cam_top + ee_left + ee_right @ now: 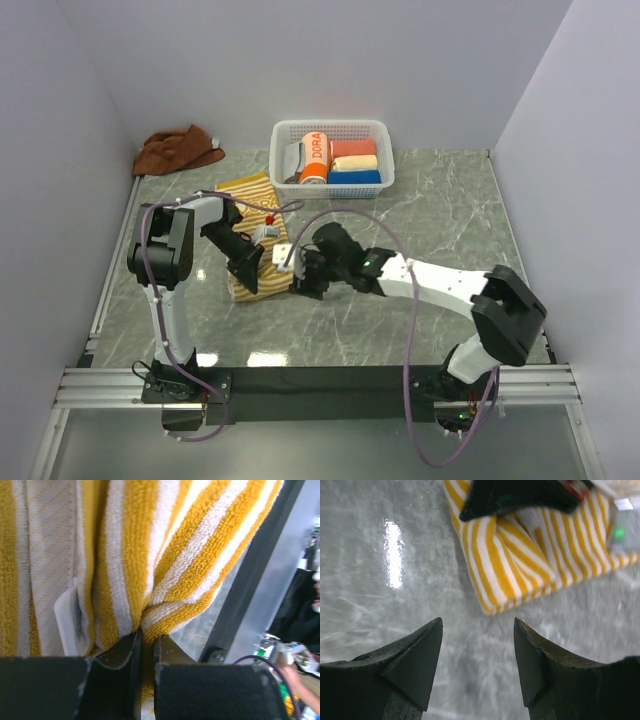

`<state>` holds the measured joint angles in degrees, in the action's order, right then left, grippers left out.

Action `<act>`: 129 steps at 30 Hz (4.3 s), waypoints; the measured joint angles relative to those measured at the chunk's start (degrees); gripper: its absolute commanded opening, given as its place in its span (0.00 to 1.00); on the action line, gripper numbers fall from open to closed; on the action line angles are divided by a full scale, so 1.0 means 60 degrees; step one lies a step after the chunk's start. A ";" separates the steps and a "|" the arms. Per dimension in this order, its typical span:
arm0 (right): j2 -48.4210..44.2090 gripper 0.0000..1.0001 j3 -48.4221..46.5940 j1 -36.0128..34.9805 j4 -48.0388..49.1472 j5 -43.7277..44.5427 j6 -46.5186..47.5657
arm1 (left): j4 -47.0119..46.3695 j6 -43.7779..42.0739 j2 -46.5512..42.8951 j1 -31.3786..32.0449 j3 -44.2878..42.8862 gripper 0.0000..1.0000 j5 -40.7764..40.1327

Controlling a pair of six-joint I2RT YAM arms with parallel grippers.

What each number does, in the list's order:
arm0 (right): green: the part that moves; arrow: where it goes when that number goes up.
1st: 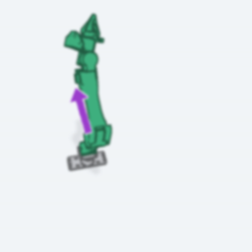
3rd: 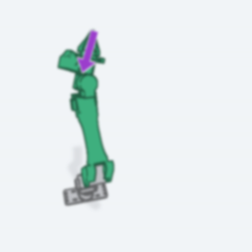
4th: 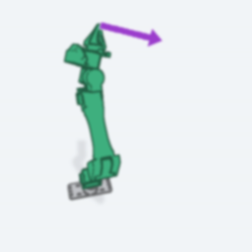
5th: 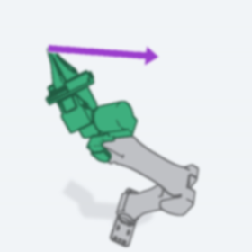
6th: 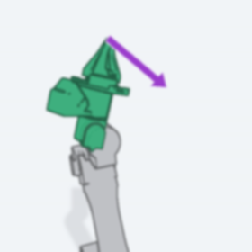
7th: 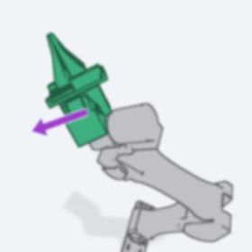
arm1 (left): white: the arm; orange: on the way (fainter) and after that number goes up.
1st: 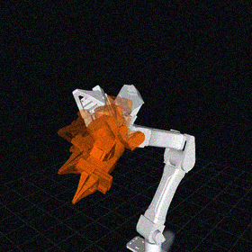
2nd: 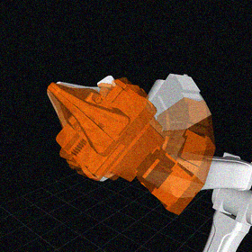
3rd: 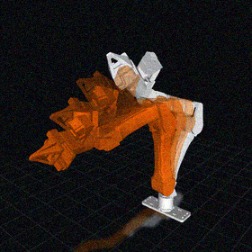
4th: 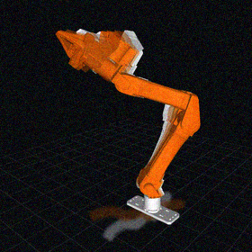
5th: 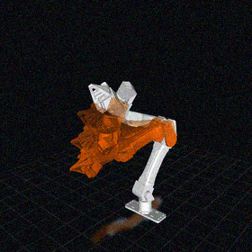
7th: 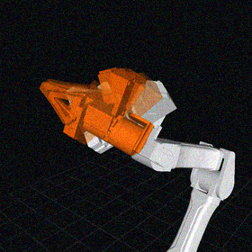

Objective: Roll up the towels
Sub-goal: Roll the towel

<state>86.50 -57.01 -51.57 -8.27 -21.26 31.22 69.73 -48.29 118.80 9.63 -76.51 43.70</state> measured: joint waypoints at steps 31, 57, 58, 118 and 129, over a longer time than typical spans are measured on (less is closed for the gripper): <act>0.4659 0.00 -0.3464 -0.1020 -0.0761 -0.0109 0.2364 | 0.0313 0.0725 0.0149 -0.0831 0.0539 0.17 0.0393; 0.9398 0.00 -1.0149 0.0991 -0.6757 -0.6120 -0.1898 | -0.3479 0.0506 -0.5916 -0.5890 0.3643 0.53 -0.0317; 0.9519 0.00 -1.0244 0.1035 -0.6838 -0.6262 -0.2076 | -0.3636 0.0342 -0.6360 -0.5829 0.3909 0.54 -0.0393; 0.3093 0.58 -0.4364 0.4175 -0.3319 -0.3005 -0.5748 | -0.3945 -0.2510 -0.6349 0.1067 0.5107 0.01 -0.2554; -0.0951 0.58 -0.0962 0.2914 -0.1767 -0.1829 -0.3912 | -0.0703 -0.2342 -0.2109 -0.0062 0.1767 0.01 -0.0838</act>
<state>80.79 -62.78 -34.09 -18.87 -32.23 7.75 65.52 -62.35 106.15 9.26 -65.91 38.68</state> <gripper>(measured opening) 0.572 0.061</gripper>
